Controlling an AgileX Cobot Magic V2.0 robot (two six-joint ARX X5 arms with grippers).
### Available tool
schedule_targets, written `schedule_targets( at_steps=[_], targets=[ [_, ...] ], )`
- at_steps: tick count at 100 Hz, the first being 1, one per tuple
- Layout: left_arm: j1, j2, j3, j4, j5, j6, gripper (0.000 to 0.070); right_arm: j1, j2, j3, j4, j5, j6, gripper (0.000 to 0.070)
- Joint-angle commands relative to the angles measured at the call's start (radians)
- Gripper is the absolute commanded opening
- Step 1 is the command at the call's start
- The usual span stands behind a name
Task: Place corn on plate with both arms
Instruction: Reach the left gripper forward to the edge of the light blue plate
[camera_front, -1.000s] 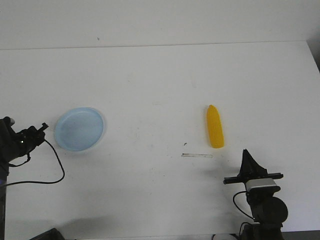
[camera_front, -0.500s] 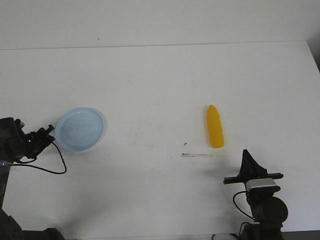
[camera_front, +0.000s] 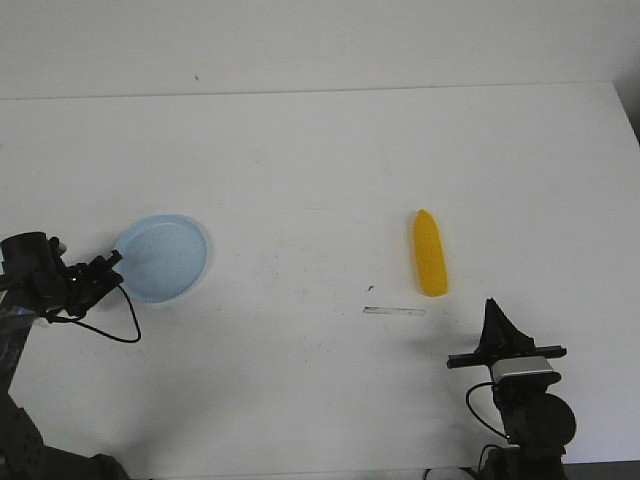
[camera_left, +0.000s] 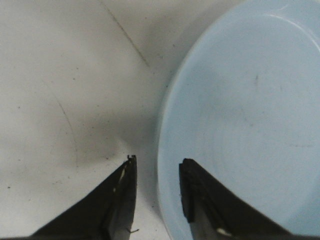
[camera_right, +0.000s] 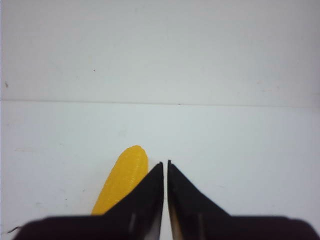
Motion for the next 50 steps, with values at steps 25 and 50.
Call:
schedule_targets(
  at_steps=[25, 50],
  targets=[
    [-0.001, 0.017, 0.02, 0.014, 0.003, -0.006, 0.0178, 0.0, 0.0, -0.002, 0.011, 0.001, 0.013, 0.0015],
    [-0.001, 0.018, 0.019, 0.022, 0.003, -0.008, 0.0178, 0.0, 0.0, -0.002, 0.011, 0.001, 0.013, 0.0015]
  ],
)
